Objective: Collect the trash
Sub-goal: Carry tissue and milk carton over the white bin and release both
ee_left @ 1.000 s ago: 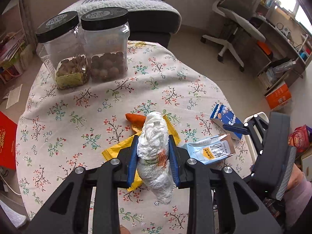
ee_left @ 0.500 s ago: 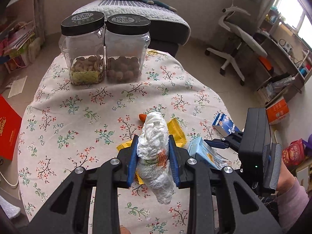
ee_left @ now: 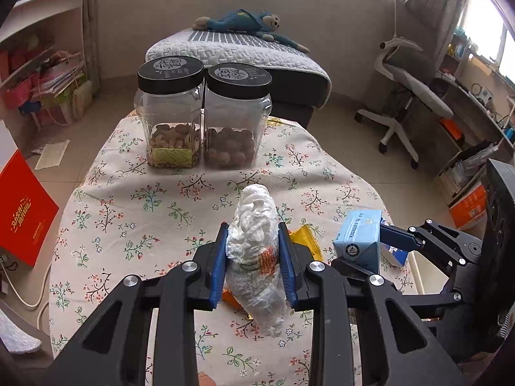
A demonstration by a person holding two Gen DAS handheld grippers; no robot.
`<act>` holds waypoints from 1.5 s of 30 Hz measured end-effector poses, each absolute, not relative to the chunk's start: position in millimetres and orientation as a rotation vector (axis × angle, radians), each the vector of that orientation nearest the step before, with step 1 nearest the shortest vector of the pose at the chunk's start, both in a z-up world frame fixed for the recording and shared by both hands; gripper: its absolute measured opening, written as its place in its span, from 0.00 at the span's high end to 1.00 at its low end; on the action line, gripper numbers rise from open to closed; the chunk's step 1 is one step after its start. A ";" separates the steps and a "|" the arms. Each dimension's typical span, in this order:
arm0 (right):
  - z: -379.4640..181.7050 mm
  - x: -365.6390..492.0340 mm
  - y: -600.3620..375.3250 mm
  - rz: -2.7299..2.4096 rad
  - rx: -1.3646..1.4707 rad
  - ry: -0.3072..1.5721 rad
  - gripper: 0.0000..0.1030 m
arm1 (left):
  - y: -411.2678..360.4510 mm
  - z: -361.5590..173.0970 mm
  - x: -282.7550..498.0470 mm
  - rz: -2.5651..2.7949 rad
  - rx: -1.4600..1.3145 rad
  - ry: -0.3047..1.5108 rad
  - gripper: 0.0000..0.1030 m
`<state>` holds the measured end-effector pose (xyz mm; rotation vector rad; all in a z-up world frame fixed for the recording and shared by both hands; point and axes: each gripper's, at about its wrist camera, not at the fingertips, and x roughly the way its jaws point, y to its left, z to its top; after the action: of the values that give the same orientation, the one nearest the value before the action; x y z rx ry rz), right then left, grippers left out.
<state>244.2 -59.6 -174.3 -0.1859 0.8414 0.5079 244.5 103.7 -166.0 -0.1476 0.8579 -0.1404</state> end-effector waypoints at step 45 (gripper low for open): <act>-106.0 213.6 -174.7 -0.035 0.043 0.403 0.49 | -7.1 -91.6 214.7 0.133 -0.003 0.456 0.71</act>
<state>213.6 -174.7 -106.0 0.0435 0.4029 -0.0351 214.7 -7.1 -91.6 -0.0028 0.4556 0.1328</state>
